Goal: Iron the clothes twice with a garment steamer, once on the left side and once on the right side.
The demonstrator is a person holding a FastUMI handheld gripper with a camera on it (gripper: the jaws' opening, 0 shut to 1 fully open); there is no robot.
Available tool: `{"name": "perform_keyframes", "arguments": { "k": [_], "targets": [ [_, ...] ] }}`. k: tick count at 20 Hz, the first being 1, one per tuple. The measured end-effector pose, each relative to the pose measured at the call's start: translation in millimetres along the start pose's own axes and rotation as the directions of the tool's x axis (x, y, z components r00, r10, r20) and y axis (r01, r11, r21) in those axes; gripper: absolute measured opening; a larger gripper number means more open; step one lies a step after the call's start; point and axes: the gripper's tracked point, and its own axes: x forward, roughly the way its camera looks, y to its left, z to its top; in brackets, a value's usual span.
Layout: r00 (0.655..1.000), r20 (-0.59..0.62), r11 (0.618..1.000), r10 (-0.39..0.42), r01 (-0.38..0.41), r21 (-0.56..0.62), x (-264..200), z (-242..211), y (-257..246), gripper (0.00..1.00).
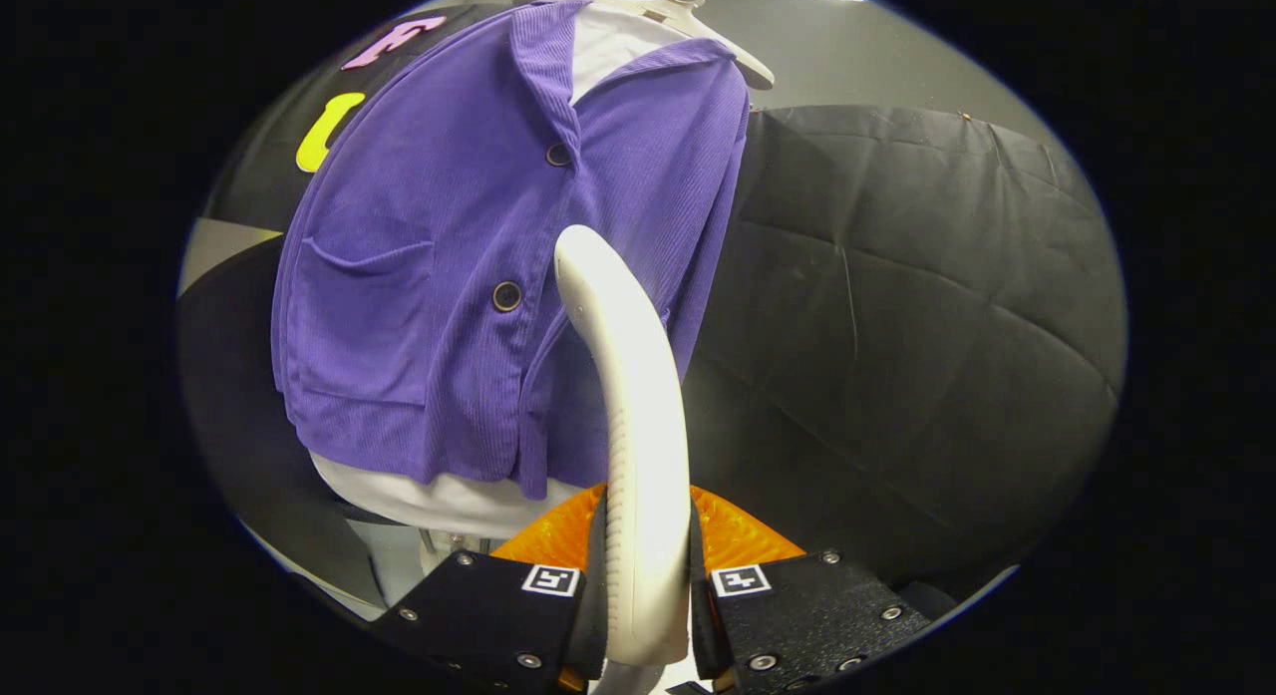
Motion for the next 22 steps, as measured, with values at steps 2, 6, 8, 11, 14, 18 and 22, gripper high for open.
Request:
{"name": "perform_keyframes", "arguments": {
  "k": [2, 6, 8, 11, 14, 18, 22],
  "targets": [
    [1.0, -0.017, 1.0, 0.017, -0.017, -0.015, -5.7, -11.5, 10.5, 0.34],
    [0.989, -0.12, 0.996, 0.088, -0.091, -0.023, -10.0, -51.9, 42.7, 0.34],
    [0.983, -0.141, 0.993, 0.117, -0.12, -0.015, -9.6, -59.2, 52.8, 0.34],
    [0.982, -0.141, 0.991, 0.129, -0.133, -0.019, -21.5, -68.6, 46.5, 0.34],
    [0.98, -0.124, 0.988, 0.157, -0.157, 0.015, -35.1, -67.6, 41.5, 0.34],
    [0.975, -0.069, 0.977, 0.211, -0.209, 0.045, -63.3, -55.4, 36.4, 0.34],
    [0.963, 0.013, 0.963, 0.269, -0.269, 0.018, -108.2, -30.7, 32.6, 0.34]
  ]
}}
